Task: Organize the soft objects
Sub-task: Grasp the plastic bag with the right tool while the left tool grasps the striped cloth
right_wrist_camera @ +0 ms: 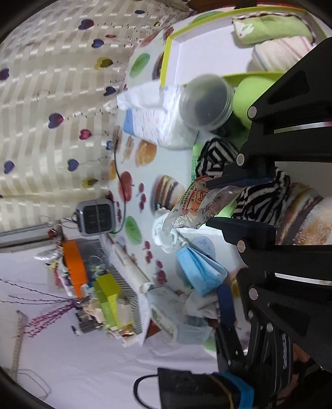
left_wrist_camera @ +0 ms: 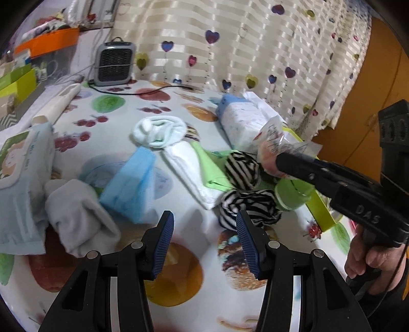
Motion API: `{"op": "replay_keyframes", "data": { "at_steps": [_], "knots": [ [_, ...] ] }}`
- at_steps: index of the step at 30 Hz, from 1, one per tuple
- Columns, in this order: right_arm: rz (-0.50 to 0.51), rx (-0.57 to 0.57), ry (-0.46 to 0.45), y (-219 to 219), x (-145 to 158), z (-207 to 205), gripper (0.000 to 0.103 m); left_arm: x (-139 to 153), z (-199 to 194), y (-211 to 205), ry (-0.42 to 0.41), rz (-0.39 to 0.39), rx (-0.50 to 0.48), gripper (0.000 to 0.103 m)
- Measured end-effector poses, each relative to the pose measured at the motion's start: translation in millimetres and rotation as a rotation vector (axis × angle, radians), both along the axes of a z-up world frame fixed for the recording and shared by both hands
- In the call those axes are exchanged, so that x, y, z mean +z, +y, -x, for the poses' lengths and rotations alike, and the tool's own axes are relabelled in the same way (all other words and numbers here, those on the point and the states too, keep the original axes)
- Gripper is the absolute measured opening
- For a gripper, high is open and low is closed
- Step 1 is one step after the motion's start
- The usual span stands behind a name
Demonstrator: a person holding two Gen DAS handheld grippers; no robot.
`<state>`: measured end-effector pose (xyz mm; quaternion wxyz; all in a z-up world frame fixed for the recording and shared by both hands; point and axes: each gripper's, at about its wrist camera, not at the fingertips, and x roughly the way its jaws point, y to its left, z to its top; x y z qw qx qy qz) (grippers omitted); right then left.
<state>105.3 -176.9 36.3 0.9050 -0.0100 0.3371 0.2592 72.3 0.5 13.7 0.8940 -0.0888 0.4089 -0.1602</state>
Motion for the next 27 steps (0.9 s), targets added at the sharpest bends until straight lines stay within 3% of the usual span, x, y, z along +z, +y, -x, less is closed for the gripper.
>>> {"op": "replay_keyframes", "data": {
  "at_steps": [4,7,11,19,21,22,24,26,27],
  "knots": [
    [-0.040,-0.045,-0.005,-19,5,8,0.023,-2,-6,-17,0.017,0.004,-0.057,0.051],
    [-0.056,-0.063,-0.006,-29,7,13,0.023,-4,-14,-31,0.025,0.006,-0.080,0.061],
    [-0.060,-0.073,-0.013,-37,11,20,0.023,-8,-20,-43,0.040,-0.002,-0.079,0.066],
    [-0.070,-0.085,-0.016,-48,11,22,0.023,-26,-29,-63,0.106,-0.046,-0.061,0.066],
    [-0.073,-0.089,-0.014,-51,10,22,0.023,-27,-28,-68,0.082,-0.091,-0.046,0.066],
    [-0.076,-0.091,-0.013,-52,9,22,0.023,-28,-27,-70,0.078,-0.120,-0.040,0.064],
    [-0.077,-0.093,-0.011,-53,8,23,0.023,-29,-27,-72,0.064,-0.152,-0.032,0.049],
    [-0.081,-0.094,-0.011,-54,8,24,0.023,-29,-27,-71,0.070,-0.150,-0.036,0.024],
    [-0.082,-0.094,-0.012,-54,8,25,0.023,-29,-27,-69,0.076,-0.140,-0.036,0.020]
  ]
}}
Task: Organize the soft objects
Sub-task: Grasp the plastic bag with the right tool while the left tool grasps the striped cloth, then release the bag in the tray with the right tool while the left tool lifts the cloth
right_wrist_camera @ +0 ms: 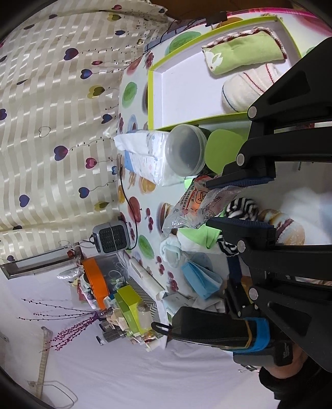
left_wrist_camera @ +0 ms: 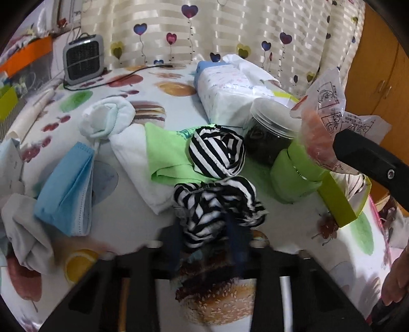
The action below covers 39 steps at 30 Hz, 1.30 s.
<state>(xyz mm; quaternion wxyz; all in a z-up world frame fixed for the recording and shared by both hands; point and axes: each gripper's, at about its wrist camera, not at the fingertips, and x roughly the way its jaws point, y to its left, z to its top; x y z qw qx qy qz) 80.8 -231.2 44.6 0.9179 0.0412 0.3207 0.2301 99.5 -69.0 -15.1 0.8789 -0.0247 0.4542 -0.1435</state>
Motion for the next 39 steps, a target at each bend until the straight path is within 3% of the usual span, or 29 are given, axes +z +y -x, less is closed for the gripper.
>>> {"op": "replay_keyframes", "data": {
  "at_steps": [4,19,29,39],
  "knots": [
    [-0.006,-0.002,-0.005,-2,0,3,0.023,7,8,8,-0.019,0.020,0.012,0.013],
    [-0.025,-0.040,-0.048,-22,12,3,0.023,62,13,11,-0.156,0.085,-0.014,0.010],
    [-0.021,-0.113,-0.087,-54,26,-2,0.023,101,3,-18,-0.240,0.104,-0.095,0.010],
    [-0.015,-0.177,-0.080,-83,25,-14,0.023,110,-18,-57,-0.247,0.108,-0.180,0.010]
  ]
}}
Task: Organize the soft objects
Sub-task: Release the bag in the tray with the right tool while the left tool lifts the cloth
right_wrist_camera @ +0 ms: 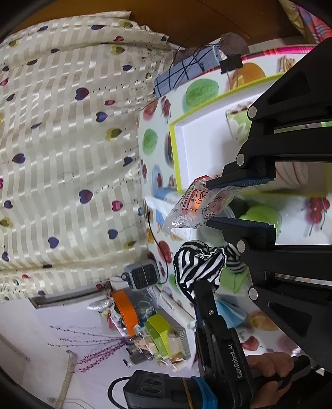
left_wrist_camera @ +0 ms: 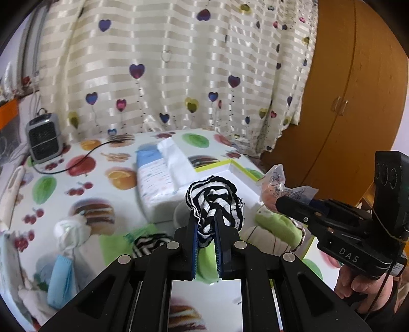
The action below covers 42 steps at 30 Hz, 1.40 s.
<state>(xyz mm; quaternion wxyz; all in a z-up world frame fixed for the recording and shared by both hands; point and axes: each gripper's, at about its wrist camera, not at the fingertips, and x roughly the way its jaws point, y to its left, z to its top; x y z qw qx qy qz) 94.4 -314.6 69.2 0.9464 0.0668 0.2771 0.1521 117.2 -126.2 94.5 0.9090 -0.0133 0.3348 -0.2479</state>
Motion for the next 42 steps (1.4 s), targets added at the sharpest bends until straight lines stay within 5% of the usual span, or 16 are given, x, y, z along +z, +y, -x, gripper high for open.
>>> {"op": "replay_keyframes", "data": {
  "at_steps": [22,42],
  "knots": [
    [0.020,-0.106,0.099,-53,-28,-47,0.023,-15,-60,-70,0.066,-0.004,-0.116,0.010],
    [0.061,-0.150,0.220,-71,-61,-89,0.027,-58,-85,-115,0.188,-0.114,-0.149,0.013]
  ]
}}
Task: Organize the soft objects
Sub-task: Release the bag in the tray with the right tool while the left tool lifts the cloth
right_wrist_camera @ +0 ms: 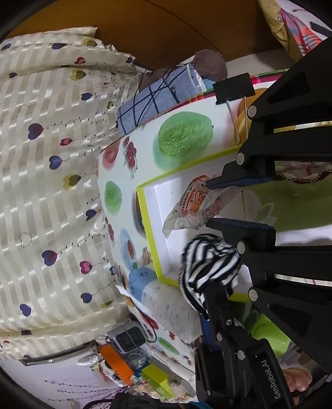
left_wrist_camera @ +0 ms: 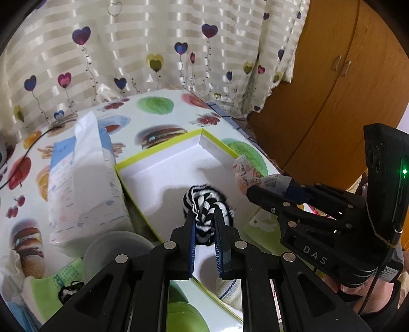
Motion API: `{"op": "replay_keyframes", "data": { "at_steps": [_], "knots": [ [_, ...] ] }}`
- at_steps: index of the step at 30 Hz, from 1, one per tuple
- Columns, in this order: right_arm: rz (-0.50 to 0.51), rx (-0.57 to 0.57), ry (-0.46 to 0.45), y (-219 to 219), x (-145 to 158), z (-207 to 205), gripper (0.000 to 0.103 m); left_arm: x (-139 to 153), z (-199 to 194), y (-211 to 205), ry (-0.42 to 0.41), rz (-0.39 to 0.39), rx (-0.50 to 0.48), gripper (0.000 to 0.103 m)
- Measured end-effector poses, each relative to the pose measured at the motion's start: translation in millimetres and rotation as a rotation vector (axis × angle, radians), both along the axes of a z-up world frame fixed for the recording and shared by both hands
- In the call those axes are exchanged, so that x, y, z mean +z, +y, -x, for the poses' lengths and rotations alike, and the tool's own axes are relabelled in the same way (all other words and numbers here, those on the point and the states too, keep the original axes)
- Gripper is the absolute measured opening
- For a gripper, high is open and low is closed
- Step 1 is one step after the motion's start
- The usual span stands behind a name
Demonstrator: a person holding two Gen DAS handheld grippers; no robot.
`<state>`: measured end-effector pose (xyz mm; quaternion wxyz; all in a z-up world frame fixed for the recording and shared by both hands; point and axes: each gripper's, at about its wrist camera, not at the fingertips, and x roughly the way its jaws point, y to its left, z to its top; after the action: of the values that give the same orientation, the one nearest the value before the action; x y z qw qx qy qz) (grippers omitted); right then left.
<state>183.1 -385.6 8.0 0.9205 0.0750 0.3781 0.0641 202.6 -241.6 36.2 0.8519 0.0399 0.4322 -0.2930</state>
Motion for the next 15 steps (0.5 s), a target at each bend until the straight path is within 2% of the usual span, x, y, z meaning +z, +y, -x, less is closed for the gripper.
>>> {"op": "replay_keyframes", "data": {
  "at_steps": [2,4,8,15],
  "knots": [
    [0.004,-0.005,0.000,-1,-1,1,0.033,-1,0,-1,0.006,-0.001,-0.001,0.024],
    [0.010,-0.007,0.011,-1,-2,2,0.039,-1,0,0,0.012,0.006,0.000,0.028],
    [0.014,-0.001,0.013,0,-4,6,0.040,0,5,2,0.005,0.002,0.003,0.033],
    [0.006,0.002,0.067,3,-19,10,0.040,-1,12,0,0.003,-0.020,-0.005,0.033]
  ]
}}
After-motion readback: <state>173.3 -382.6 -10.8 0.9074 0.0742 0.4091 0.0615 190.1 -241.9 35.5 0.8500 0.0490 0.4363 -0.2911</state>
